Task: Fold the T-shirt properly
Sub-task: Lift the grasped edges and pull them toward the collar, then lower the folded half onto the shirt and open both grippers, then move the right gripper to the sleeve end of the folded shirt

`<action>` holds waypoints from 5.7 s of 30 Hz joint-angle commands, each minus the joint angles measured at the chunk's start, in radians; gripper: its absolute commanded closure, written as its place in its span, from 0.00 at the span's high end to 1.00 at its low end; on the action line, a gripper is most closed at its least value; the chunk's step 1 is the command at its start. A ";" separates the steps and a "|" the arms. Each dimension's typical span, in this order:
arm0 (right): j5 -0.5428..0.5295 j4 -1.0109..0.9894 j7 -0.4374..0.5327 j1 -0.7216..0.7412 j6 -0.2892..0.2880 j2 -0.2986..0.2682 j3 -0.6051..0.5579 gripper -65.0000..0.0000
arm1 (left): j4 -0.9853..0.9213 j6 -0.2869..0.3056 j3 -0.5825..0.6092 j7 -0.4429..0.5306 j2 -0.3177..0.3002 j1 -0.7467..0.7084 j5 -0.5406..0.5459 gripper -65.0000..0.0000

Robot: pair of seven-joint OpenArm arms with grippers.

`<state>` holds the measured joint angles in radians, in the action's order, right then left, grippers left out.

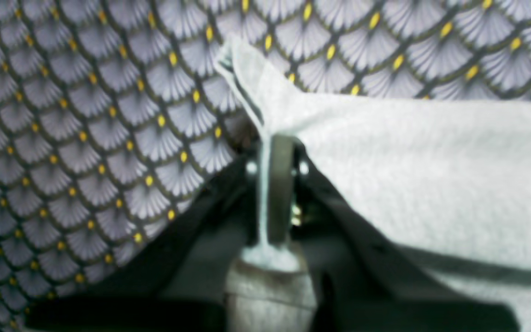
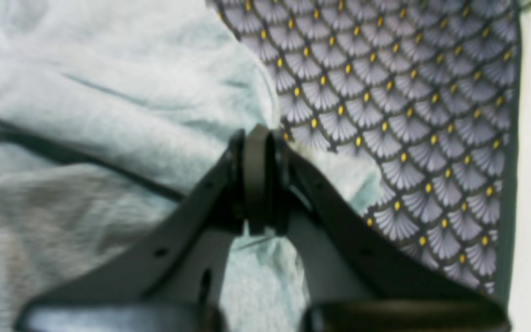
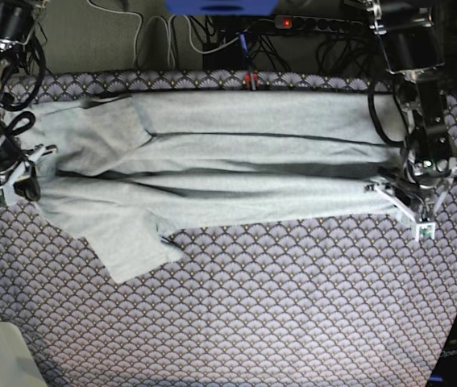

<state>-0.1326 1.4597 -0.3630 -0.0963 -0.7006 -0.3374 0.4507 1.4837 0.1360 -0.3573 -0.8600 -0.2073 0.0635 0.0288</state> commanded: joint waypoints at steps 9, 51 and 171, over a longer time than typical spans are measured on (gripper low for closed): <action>-0.014 0.077 0.022 -0.039 0.002 -0.015 0.056 0.00 | 0.085 -0.005 -0.006 -0.037 -0.016 -0.017 -0.008 0.01; -0.014 0.075 -0.066 -0.174 0.002 0.042 0.185 0.00 | 0.114 -0.003 -0.004 -0.063 -0.048 -0.156 -0.008 0.01; -0.008 -0.549 -0.147 0.494 0.002 0.034 -0.284 0.49 | 0.228 -0.011 -0.004 -0.150 -0.065 -0.182 0.121 0.58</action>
<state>-0.1398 0.8967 -0.5179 0.3767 -0.7002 -0.2844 0.1619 1.6955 0.1276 -0.3573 -1.0218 -0.2623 -0.1303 0.1509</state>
